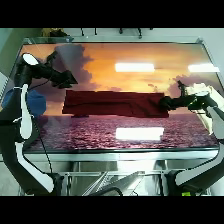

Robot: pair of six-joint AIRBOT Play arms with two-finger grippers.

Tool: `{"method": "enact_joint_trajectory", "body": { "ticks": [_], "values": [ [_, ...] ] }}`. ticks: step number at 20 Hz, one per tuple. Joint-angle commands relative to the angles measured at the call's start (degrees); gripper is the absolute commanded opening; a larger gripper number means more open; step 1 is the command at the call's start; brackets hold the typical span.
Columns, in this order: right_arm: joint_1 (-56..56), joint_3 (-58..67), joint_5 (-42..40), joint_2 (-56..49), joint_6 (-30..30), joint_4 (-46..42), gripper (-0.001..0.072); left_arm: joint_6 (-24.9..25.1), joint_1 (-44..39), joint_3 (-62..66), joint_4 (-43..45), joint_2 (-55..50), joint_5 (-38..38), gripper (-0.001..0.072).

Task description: Fold the shirts.

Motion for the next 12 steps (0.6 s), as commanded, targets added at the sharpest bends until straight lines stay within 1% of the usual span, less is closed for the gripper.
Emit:
{"method": "enact_joint_trajectory", "body": {
  "ticks": [1, 2, 3, 5, 7, 10, 12],
  "values": [
    [1.6, 0.2, 1.6, -0.2, -3.7, 3.7, 0.0017, 0.1, -4.1, -0.1, -2.0, 0.0, 1.5, 0.0056],
    [1.5, 0.8, 2.0, 0.2, -3.7, 4.7, 0.0017, 0.2, -5.9, -0.1, -2.0, -0.2, 2.6, 0.0014],
    [1.4, 2.2, 3.1, 1.0, -3.3, 5.7, 0.0017, 0.1, -8.1, -0.2, -2.1, -0.6, 3.6, 0.0013],
    [1.2, 7.0, 7.0, 3.2, -0.7, 6.7, 0.0016, 0.1, -13.0, -2.5, -2.2, -1.0, 7.2, 0.0013],
    [1.3, 12.9, 12.2, 5.6, 3.9, 7.3, 0.0016, 0.0, -18.8, -5.3, -2.3, -2.7, 12.9, 0.0014],
    [1.6, 20.8, 19.0, 8.6, 11.2, 7.4, 0.0017, -0.4, -29.0, -7.5, -2.6, -7.6, 24.1, 0.0013],
    [1.6, 26.2, 21.5, 10.3, 15.1, 7.4, 0.0017, -4.5, -35.4, -4.9, -2.6, -11.9, 30.0, 0.0013]
  ]
}}
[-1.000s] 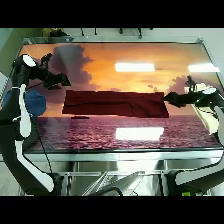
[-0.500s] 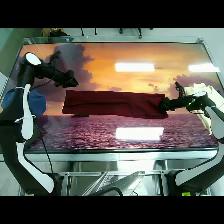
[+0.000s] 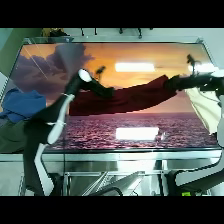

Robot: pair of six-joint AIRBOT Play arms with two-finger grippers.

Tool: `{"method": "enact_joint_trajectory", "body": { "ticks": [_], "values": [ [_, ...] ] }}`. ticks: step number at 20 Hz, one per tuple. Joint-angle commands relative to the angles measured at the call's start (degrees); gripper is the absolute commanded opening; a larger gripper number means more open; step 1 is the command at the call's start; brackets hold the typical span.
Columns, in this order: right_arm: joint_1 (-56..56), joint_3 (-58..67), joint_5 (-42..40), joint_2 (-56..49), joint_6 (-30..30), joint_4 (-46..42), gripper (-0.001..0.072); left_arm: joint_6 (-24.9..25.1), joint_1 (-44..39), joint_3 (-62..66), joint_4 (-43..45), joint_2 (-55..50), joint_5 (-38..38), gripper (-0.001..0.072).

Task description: Fold the shirts.

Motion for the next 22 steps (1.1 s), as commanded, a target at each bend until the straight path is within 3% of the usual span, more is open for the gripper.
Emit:
{"method": "enact_joint_trajectory", "body": {
  "ticks": [1, 5, 9, 11, 15, 18, 22],
  "values": [
    [0.1, 9.2, 6.7, 3.2, 8.3, 0.7, 0.0017, -4.9, -11.3, 3.3, -0.1, -7.1, 13.0, 0.0013],
    [0.1, 11.7, 7.4, 5.9, 9.5, 1.2, 0.0017, -10.2, -18.5, 13.8, -0.2, -15.2, 17.5, 0.0013],
    [0.2, 11.7, 7.5, 5.8, 10.1, 1.2, 0.0017, -10.1, -17.3, 8.9, -8.3, -11.8, 19.0, 0.0014],
    [0.2, 11.7, 7.6, 5.8, 10.1, 1.0, 0.0017, -7.4, -12.9, 7.9, -8.7, -7.3, 12.0, 0.0014],
    [4.1, 11.6, 6.9, 5.3, 11.8, 0.5, 0.0017, -0.1, 0.7, 11.5, -11.5, 5.0, -8.8, 0.0013],
    [14.2, 11.6, 0.7, 3.6, 14.6, -4.0, 0.0017, 3.3, 12.1, 7.7, -17.4, 17.2, -13.0, 0.0014],
    [34.2, 11.6, -12.5, -2.2, 18.3, -12.6, 0.0018, 5.8, 23.8, 6.8, -17.6, 26.6, -19.7, 0.0014]
  ]
}}
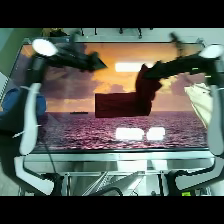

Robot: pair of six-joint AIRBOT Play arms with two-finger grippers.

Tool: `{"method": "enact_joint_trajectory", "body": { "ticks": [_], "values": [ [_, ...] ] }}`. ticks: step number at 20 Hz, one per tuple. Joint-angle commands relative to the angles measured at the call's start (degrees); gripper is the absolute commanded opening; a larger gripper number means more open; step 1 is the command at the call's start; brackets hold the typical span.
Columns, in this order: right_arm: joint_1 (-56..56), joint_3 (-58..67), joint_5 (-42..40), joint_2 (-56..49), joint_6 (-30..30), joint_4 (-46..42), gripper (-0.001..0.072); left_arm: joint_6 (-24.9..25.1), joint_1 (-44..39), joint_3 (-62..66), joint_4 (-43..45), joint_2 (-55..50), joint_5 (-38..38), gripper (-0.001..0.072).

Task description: Fold the shirts.

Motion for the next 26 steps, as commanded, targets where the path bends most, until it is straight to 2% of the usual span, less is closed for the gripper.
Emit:
{"method": "enact_joint_trajectory", "body": {
  "ticks": [1, 2, 4, 5, 7, 11, 15, 17, 20, 23, 26],
  "values": [
    [17.1, 0.0, -14.5, -5.8, 2.8, -5.9, 0.0018, 4.0, 9.6, -0.8, -1.7, 8.0, -8.3, 0.0013],
    [21.5, 0.0, -19.4, -8.4, 2.5, -6.2, 0.0031, 4.6, 11.0, -0.8, -1.7, 8.9, -9.6, 0.0014],
    [28.7, 0.0, -28.6, -14.6, 2.3, -8.5, 0.0452, 6.1, 12.1, -0.8, -1.7, 9.4, -11.5, 0.0013],
    [30.6, 0.1, -30.9, -17.1, 2.4, -9.0, 0.0468, 6.1, 12.1, -0.8, -1.6, 9.4, -12.4, 0.0014],
    [29.7, 0.1, -29.7, -18.0, 2.7, -9.0, 0.0466, 6.5, 12.1, -1.8, -1.8, 9.4, -13.3, 0.0013],
    [20.0, 0.2, -19.0, -9.8, 4.2, -9.7, 0.0467, 8.0, 12.0, -5.9, -1.8, 9.5, -13.4, 0.0014],
    [5.9, 0.1, -6.6, -3.3, 11.1, -23.7, 0.0482, 8.0, 12.0, -8.1, -1.9, 9.5, -13.3, 0.0013],
    [-0.3, -0.9, -1.7, -3.3, 12.0, -27.1, 0.0507, 8.4, 12.0, -8.4, -1.8, 9.5, -13.3, 0.0014],
    [-6.9, -7.8, -1.9, -3.3, 11.3, -26.7, 0.0507, 8.4, 12.0, -8.4, -2.2, 9.5, -13.5, 0.0013],
    [-8.6, -17.6, -6.5, -3.4, 8.2, -25.7, 0.0507, 8.4, 12.0, -8.4, -2.2, 9.5, -13.6, 0.0014],
    [-8.5, -23.7, -11.2, -4.9, 2.0, -14.5, 0.0508, 8.4, 12.0, -8.4, -2.2, 9.5, -13.4, 0.0014]
  ]
}}
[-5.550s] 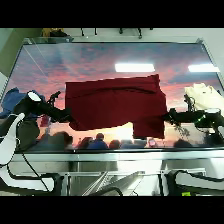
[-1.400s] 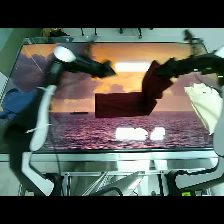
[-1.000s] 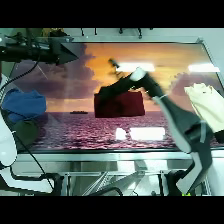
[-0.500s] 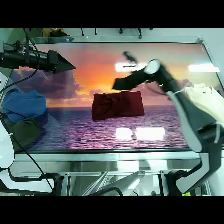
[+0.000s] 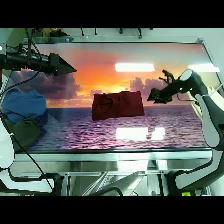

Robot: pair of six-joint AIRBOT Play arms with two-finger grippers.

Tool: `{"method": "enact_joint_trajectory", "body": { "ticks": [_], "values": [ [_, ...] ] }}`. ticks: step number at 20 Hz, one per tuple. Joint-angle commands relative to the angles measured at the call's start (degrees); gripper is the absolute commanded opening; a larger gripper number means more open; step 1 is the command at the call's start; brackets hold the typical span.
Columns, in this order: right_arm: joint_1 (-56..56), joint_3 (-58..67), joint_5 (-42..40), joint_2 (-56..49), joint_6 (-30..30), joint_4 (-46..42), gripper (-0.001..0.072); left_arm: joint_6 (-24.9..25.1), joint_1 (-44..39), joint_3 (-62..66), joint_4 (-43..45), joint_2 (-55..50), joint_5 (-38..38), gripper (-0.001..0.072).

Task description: Fold the shirts.

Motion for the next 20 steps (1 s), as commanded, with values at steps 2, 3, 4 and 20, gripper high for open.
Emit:
{"method": "enact_joint_trajectory", "body": {
  "ticks": [2, 3, 4, 20],
  "values": [
    [-1.1, -6.3, -5.0, -3.0, -9.0, 15.3, 0.0508, 0.0, 0.0, 0.0, 0.0, 0.0, 0.0, 0.0014],
    [-1.1, -6.3, -5.0, -4.2, -9.7, 17.7, 0.0508, 0.0, 0.0, 0.0, 0.0, 0.0, 0.0, 0.0013],
    [-1.1, -6.3, -4.8, -5.7, -10.7, 19.8, 0.0518, 0.0, 0.0, 0.0, 0.0, 0.0, 0.0, 0.0014],
    [-10.6, 30.9, -4.7, 1.6, 0.6, 16.0, 0.0017, 0.0, 0.0, -0.1, 0.0, 0.0, -1.8, 0.0014]
  ]
}}
